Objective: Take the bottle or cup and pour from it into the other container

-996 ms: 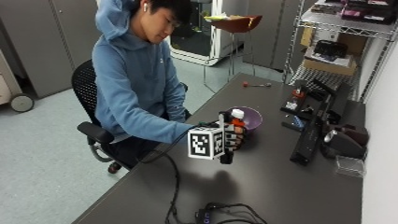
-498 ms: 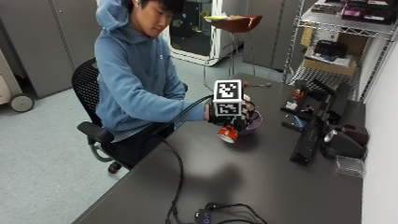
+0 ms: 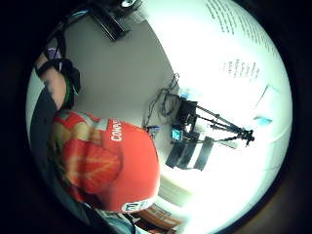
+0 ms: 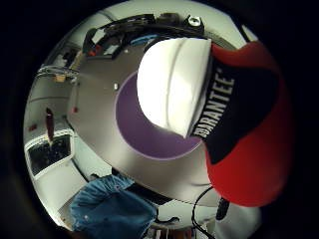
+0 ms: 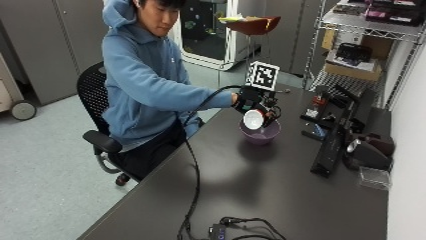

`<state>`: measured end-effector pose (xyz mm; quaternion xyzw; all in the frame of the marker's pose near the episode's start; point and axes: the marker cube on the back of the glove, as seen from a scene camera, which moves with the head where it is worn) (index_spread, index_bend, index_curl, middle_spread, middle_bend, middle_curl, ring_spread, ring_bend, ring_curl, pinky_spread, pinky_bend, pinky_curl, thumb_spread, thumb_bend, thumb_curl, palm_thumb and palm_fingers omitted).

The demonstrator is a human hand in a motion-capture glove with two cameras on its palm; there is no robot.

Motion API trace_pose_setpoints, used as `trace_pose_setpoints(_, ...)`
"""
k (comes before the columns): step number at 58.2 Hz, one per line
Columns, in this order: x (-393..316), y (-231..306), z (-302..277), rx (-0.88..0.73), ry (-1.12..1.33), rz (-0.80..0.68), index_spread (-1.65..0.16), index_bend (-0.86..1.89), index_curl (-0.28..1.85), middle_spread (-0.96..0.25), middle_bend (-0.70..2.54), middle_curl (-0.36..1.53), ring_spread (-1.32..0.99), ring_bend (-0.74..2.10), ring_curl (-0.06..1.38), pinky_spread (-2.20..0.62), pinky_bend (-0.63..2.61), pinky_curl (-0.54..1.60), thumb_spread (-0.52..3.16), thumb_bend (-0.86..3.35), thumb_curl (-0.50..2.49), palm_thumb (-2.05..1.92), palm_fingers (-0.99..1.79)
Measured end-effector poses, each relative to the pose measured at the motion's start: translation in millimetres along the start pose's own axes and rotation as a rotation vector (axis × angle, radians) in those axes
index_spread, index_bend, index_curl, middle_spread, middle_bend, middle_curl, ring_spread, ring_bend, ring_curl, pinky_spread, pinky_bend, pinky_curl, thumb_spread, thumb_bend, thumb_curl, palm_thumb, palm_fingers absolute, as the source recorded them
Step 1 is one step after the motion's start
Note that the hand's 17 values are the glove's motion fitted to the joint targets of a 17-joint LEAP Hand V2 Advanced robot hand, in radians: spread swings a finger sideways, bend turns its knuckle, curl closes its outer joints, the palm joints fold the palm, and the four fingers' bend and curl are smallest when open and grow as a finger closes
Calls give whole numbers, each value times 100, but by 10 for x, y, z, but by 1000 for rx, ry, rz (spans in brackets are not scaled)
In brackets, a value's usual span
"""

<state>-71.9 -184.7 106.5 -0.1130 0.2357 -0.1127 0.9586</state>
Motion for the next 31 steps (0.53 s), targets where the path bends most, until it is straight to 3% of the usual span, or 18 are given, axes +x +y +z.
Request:
trace_pose_setpoints(7, -97, -49, -57, -47, 97, -9, -16, 13, 36, -8, 33, 54, -19, 50, 49, -14, 33, 40, 6, -3, 72, 112, 112)
trace_pose_setpoints(18, -259, -142, -81, -82, 112, 30, -16, 13, 36, -8, 32, 54, -19, 50, 49, -15, 33, 40, 6, -3, 72, 112, 112)
trace_pose_setpoints(31, -257, -118, -103, -93, 101, -25, -16, 13, 37, -9, 32, 54, -19, 50, 49, -15, 33, 40, 6, -3, 73, 112, 112)
